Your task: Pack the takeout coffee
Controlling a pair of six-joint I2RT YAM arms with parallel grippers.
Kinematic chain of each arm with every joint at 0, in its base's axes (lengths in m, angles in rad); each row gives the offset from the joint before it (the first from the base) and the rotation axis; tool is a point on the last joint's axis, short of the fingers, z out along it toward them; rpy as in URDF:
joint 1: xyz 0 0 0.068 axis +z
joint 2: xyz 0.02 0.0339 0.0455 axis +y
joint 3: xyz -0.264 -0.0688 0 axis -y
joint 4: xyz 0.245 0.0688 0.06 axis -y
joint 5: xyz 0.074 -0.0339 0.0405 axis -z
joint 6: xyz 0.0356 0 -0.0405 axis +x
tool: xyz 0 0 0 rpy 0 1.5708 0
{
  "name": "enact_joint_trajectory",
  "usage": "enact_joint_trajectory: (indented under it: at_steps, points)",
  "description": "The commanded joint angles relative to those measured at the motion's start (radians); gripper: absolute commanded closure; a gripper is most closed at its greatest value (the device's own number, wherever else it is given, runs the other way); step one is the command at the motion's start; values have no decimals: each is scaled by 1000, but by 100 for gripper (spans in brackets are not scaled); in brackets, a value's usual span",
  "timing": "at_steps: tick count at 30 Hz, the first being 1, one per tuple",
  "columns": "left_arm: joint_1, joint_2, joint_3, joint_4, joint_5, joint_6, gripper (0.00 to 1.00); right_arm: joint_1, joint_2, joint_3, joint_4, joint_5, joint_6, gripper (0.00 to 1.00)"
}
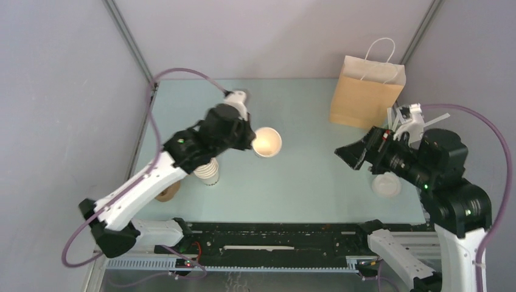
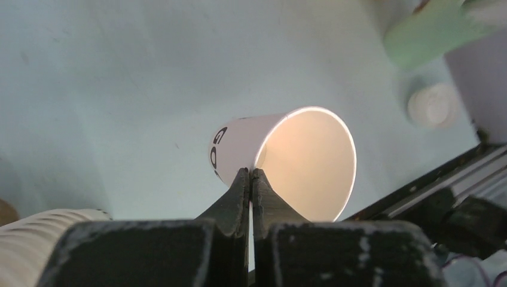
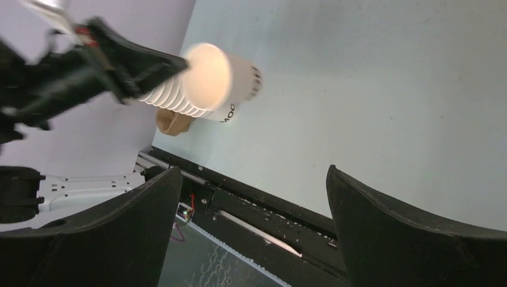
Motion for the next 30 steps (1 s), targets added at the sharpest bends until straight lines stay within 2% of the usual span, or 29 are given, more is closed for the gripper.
enact_joint_trajectory:
  at_steps: [1,6,12,17,23,27,30]
  points:
    - [-106,45,-137,227,-43,17,100,-4,-42,-19,-40,32,33,0]
    - [-190,92,-338,401,-30,40,100,-5,-50,-3,-75,39,21,0]
    - [-209,158,-452,541,39,-38,100,-5,-24,10,-107,2,6,0]
    - [-209,233,-459,580,92,-89,100,-5,-11,22,-98,-14,3,0]
    - [-197,245,-492,605,110,-113,100,-5,-25,16,-104,-5,5,0]
    - [-187,259,-498,589,123,-107,95,-5,-41,3,-104,2,19,0]
    - [-182,259,-497,575,121,-101,84,-5,-49,-2,-102,6,26,0]
